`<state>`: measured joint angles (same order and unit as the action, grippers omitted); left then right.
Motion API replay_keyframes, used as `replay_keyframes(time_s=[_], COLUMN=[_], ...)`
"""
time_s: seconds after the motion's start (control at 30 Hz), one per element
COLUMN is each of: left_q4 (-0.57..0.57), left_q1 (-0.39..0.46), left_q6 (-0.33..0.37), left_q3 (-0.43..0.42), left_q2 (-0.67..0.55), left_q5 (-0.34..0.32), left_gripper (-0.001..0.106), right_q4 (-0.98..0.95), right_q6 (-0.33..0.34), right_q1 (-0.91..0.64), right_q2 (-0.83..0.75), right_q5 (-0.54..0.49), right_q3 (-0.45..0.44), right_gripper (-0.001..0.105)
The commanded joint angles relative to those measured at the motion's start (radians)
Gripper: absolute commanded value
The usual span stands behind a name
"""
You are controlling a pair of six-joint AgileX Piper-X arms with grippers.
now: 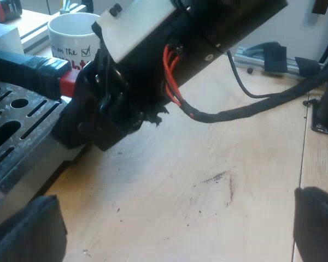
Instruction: Grind coffee beans and then tamp
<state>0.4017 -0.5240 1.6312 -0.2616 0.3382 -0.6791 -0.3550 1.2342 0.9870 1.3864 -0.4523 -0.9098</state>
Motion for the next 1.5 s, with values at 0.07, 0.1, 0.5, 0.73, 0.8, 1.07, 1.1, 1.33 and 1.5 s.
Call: replay_keyframes(time_s=[0.07, 0.1, 0.5, 0.73, 0.8, 1.07, 1.1, 1.33, 1.5], left_q4=[-0.014, -0.015, -0.015, -0.015, -0.015, -0.012, -0.012, -0.012, -0.004], left_q1=[-0.005, -0.005, -0.005, -0.005, -0.005, -0.005, -0.005, -0.005, -0.005], left_q6=[0.009, 0.009, 0.009, 0.009, 0.009, 0.009, 0.009, 0.009, 0.009], left_q3=[-0.004, -0.004, -0.004, -0.004, -0.004, -0.004, -0.004, -0.004, -0.013], left_q2=[-0.001, -0.001, -0.001, -0.001, -0.001, -0.001, -0.001, -0.001, -0.001], left_q5=[-0.013, -0.013, -0.013, -0.013, -0.013, -0.013, -0.013, -0.013, -0.013], left_gripper=[0.086, 0.086, 0.086, 0.086, 0.086, 0.086, 0.086, 0.086, 0.086], right_q4=[0.021, 0.021, 0.021, 0.021, 0.019, -0.044, -0.052, -0.097, -0.186], right_q6=[0.026, 0.026, 0.026, 0.026, 0.019, -0.044, -0.055, -0.08, -0.116], right_q1=[0.0, 0.0, 0.022, 0.084, 0.12, 0.204, 0.212, 0.265, 0.291], right_q2=[-0.002, -0.002, -0.038, -0.063, -0.067, -0.077, -0.083, -0.139, -0.184], right_q5=[0.023, 0.023, -0.076, -0.174, -0.228, -0.361, -0.376, -0.412, -0.409], right_q3=[-0.005, -0.005, -0.005, -0.005, -0.003, -0.001, 0.004, 0.037, 0.05], right_gripper=[0.0, 0.0, 0.0, 0.0, 0.0, 0.0, 0.0, 0.0, 0.0])
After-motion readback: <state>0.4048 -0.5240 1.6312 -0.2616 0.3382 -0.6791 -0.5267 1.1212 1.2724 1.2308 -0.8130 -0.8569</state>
